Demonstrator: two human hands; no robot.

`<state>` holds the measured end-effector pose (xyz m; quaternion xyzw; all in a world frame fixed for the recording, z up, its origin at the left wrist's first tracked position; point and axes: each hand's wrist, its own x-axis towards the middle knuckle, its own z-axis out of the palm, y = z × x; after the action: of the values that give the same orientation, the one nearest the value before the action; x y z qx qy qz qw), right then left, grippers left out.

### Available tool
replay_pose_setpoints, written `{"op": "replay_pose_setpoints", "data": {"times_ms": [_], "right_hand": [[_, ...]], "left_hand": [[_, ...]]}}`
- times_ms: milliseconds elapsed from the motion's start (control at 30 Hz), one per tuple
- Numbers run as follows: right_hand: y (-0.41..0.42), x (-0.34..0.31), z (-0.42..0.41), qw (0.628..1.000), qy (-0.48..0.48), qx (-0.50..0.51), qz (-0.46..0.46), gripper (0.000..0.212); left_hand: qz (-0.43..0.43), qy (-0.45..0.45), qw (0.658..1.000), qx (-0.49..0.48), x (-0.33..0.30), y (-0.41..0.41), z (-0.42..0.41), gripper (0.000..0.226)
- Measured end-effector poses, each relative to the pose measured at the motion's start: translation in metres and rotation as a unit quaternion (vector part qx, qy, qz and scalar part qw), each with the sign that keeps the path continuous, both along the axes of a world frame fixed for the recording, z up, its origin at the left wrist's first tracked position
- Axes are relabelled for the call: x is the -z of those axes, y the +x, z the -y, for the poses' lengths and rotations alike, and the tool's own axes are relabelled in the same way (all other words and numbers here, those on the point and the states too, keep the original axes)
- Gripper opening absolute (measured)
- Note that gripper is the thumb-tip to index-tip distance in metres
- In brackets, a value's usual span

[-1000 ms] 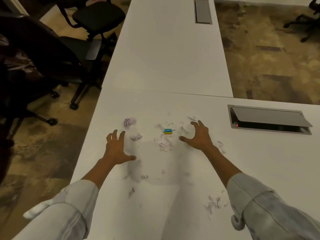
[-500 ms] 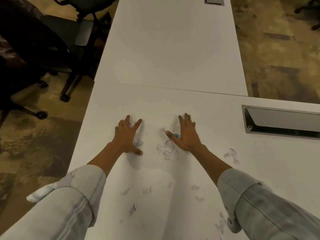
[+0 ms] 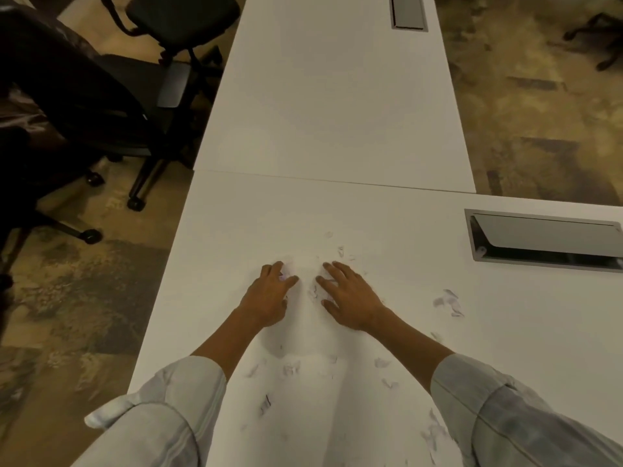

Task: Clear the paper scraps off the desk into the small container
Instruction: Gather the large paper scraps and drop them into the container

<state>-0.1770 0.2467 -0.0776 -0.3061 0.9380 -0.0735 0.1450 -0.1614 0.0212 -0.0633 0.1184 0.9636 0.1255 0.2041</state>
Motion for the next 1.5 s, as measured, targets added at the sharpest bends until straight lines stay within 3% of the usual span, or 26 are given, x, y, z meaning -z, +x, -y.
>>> {"op": "replay_pose_setpoints", "data": {"times_ms": [167, 367, 433, 567, 633, 700, 867, 1200, 1333, 1500], "right_hand": [[0.037, -0.006, -0.001, 0.997, 0.033, 0.075, 0.005, 0.042], [0.053, -0.011, -0.006, 0.991, 0.016, 0.136, 0.005, 0.022], [0.051, -0.017, -0.009, 0.981, -0.026, 0.192, 0.019, 0.024], [0.053, -0.039, -0.019, 0.901, -0.243, 0.356, 0.055, 0.037], [0.057, -0.053, -0.026, 0.854, -0.300, 0.419, 0.064, 0.017], [0.062, -0.064, -0.038, 0.816, -0.351, 0.455, 0.054, 0.014], [0.091, -0.088, -0.089, 0.725, -0.440, 0.529, 0.047, 0.012], [0.200, -0.125, -0.233, 0.620, -0.448, 0.644, -0.019, 0.010], [0.242, -0.136, -0.282, 0.607, -0.424, 0.670, -0.058, 0.009], [0.273, -0.126, -0.318, 0.590, -0.395, 0.699, -0.087, 0.009]], "left_hand": [[-0.045, -0.027, 0.998, -0.040, -0.003, 0.032, -0.013, 0.053], [-0.060, -0.136, 0.989, 0.008, -0.017, 0.074, -0.029, 0.049], [-0.051, -0.096, 0.994, -0.024, -0.022, 0.078, -0.029, 0.043], [-0.062, -0.018, 0.995, -0.082, -0.038, 0.074, -0.033, 0.044], [-0.071, 0.062, 0.988, -0.122, -0.056, 0.069, -0.044, 0.025], [-0.084, 0.142, 0.974, -0.159, -0.071, 0.068, -0.062, 0.010], [-0.058, 0.291, 0.933, -0.203, -0.093, 0.079, -0.130, 0.014], [-0.026, 0.405, 0.905, -0.127, -0.110, 0.137, -0.290, 0.017], [0.008, 0.433, 0.898, -0.082, -0.114, 0.167, -0.343, 0.016], [-0.010, 0.414, 0.909, -0.046, -0.105, 0.199, -0.397, 0.014]]}}
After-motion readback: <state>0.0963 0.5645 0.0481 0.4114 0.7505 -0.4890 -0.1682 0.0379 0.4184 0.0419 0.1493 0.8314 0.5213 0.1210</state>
